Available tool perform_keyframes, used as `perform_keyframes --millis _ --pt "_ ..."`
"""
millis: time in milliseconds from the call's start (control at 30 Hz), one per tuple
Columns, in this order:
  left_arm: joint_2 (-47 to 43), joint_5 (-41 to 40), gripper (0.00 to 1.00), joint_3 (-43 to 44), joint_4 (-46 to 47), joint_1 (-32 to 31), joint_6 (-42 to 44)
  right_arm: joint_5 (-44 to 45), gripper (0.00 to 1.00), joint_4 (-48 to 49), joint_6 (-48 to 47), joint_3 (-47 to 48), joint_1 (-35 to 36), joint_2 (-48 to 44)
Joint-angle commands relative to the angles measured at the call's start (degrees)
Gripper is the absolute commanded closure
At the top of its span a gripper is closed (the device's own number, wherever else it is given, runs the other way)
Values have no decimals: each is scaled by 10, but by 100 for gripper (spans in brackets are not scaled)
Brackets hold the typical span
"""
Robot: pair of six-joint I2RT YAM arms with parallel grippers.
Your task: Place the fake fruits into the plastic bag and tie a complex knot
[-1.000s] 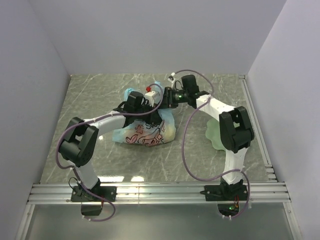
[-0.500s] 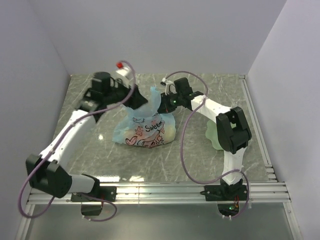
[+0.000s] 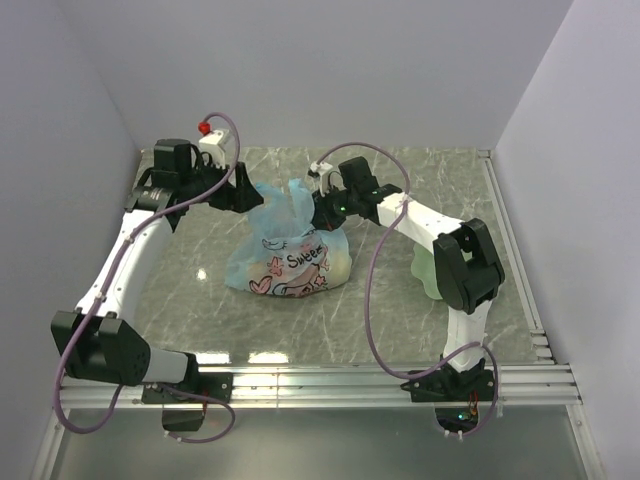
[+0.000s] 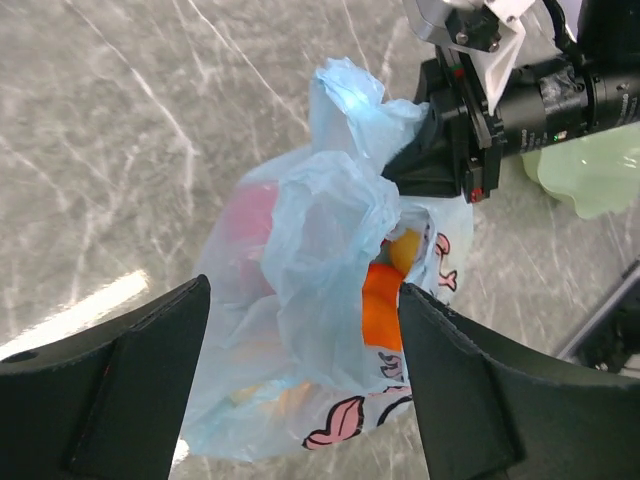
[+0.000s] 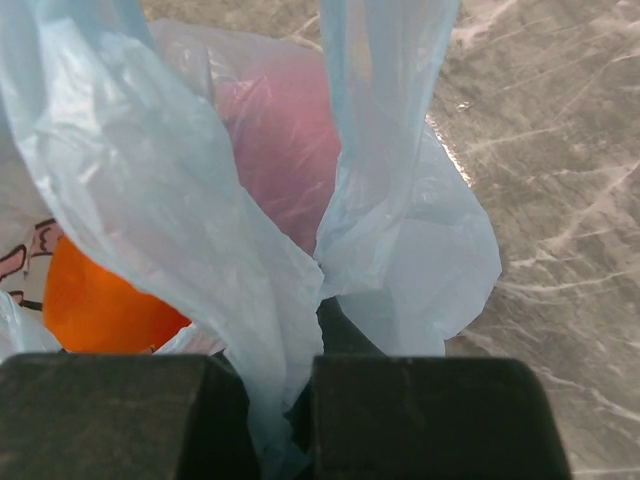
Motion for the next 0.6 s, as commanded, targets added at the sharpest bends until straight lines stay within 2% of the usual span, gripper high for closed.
perform_keyframes --millis 0,100,167,200,267,300,333,400,433,500,567 --pt "9 55 19 4 3 -1 1 12 100 -11 -30 17 5 -23" --pt "2 82 21 -8 33 -1 1 16 100 -15 -38 25 6 -16" --pt "-5 86 34 -26 58 -1 -12 21 100 -13 -46 26 8 -17" --pt "-5 79 53 -27 68 -1 -18 25 100 -14 -50 26 11 -17" --pt "3 69 83 -17 71 2 -38 35 99 -18 -60 30 12 -19" --pt "5 67 94 -13 73 5 -44 39 93 -20 -60 32 9 -21" --pt "2 63 100 -13 75 9 -55 43 83 -29 -60 41 5 -27" --pt "-5 63 100 -16 76 11 -61 34 58 -41 -43 52 -9 -42" --pt "-16 64 100 -25 76 12 -66 23 38 -42 -37 55 -26 -67" --pt "-27 62 100 -35 75 11 -72 -12 20 -21 -27 55 -45 -103" --pt "-42 61 100 -51 80 12 -82 -37 11 13 -8 31 -71 -163"
